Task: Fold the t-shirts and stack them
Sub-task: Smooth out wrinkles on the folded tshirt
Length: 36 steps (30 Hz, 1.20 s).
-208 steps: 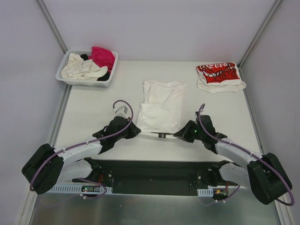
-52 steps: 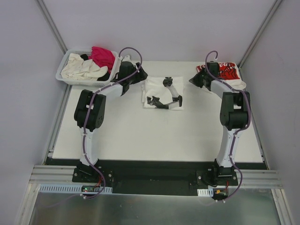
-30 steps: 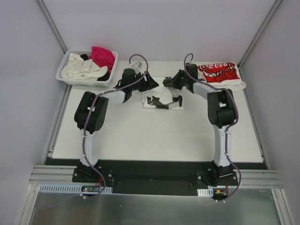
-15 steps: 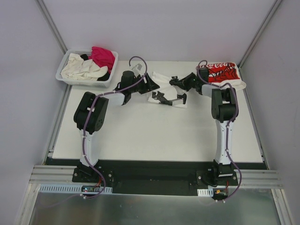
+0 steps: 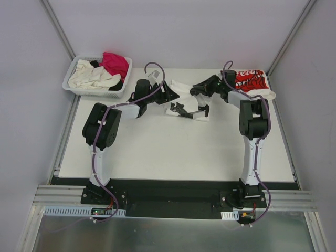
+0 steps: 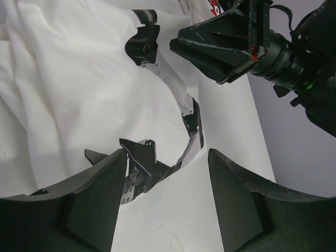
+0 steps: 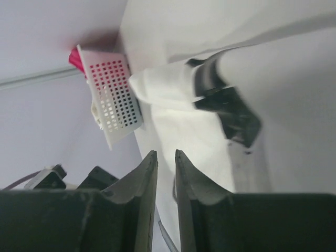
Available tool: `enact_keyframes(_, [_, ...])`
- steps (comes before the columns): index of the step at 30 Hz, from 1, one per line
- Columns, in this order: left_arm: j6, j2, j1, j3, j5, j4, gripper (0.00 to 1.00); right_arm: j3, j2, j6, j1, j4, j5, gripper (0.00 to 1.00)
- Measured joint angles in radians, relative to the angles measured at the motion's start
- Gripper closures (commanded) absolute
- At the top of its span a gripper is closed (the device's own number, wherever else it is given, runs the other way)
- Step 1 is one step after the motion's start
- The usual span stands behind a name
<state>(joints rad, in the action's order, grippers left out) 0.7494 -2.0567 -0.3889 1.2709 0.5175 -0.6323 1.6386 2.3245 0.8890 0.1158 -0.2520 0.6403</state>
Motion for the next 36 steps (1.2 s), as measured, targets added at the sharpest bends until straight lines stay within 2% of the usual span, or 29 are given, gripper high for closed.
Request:
enact_keyframes(8, [-0.002, 0.025, 0.005, -0.050, -0.001, -0.037, 0.38, 0.011, -0.043, -0.001, 0.119, -0.008, 0.059, 0.76])
enact_keyframes(15, [-0.029, 0.120, 0.046, -0.115, -0.003, -0.037, 0.38, -0.056, 0.014, 0.031, 0.252, -0.061, 0.121, 0.76])
enact_keyframes(17, [-0.036, 0.148, 0.059, -0.122, -0.003, -0.037, 0.38, -0.135, 0.037, 0.072, 0.270, -0.127, 0.138, 0.76])
enact_keyframes(19, [-0.037, 0.173, 0.070, -0.126, -0.003, -0.039, 0.38, -0.223, 0.048, 0.094, 0.272, -0.274, 0.161, 0.73])
enact_keyframes(25, [-0.038, 0.223, 0.076, -0.159, -0.006, -0.052, 0.38, -0.343, 0.041, 0.225, 0.261, -0.558, 0.188, 0.68])
enact_keyframes(31, [-0.050, 0.229, 0.076, -0.159, -0.006, -0.037, 0.38, -0.388, 0.031, 0.298, 0.261, -0.643, 0.190, 0.68])
enact_keyframes(36, [-0.054, 0.247, 0.076, -0.171, -0.006, -0.037, 0.38, -0.512, -0.043, 0.308, 0.262, -0.663, 0.186, 0.67])
